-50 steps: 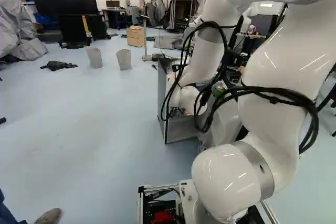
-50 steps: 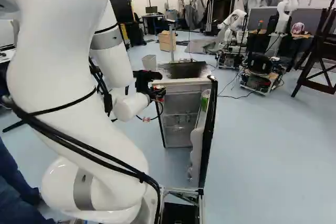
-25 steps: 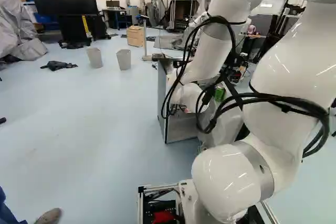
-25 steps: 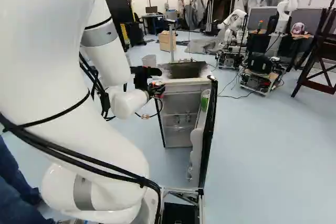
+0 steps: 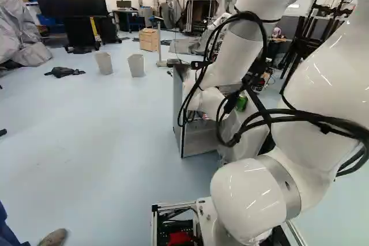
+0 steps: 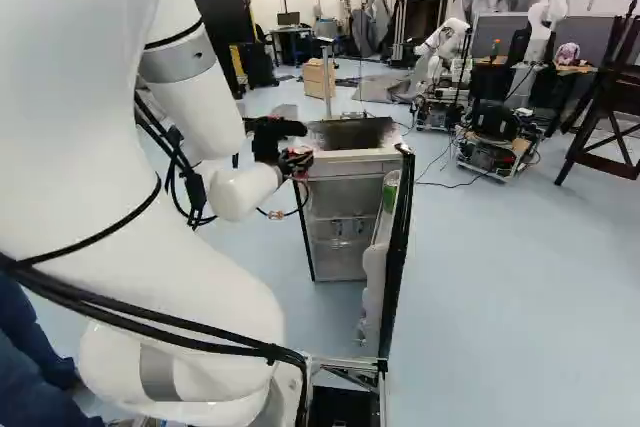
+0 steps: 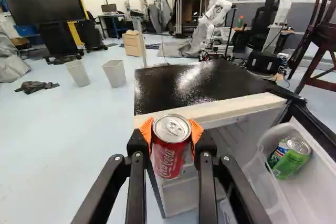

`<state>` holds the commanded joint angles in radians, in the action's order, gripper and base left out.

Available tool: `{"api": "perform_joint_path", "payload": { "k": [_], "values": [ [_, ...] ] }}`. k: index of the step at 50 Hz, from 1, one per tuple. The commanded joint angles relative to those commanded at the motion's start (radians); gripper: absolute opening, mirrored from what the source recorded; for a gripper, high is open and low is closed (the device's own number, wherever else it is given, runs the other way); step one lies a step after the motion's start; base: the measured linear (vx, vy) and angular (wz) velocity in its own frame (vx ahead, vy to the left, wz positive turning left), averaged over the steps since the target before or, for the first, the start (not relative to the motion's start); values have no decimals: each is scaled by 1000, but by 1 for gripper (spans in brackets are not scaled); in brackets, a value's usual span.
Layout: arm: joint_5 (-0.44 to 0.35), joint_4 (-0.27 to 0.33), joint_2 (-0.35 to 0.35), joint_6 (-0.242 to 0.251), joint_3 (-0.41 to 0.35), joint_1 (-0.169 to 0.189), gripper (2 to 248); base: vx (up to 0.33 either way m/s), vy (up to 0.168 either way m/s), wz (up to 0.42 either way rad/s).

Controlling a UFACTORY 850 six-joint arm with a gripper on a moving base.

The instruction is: Grab a drink from the fridge

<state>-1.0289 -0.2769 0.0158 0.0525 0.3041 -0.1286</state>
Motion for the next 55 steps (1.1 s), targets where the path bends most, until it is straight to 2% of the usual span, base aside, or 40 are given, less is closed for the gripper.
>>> {"api": "perform_joint_path", "payload": {
  "k": [43,55],
  "values": [
    [75,58,44,0,69,29,94,0,0,0],
    [100,83,34,0,88,45,94,0,0,0]
  ]
}}
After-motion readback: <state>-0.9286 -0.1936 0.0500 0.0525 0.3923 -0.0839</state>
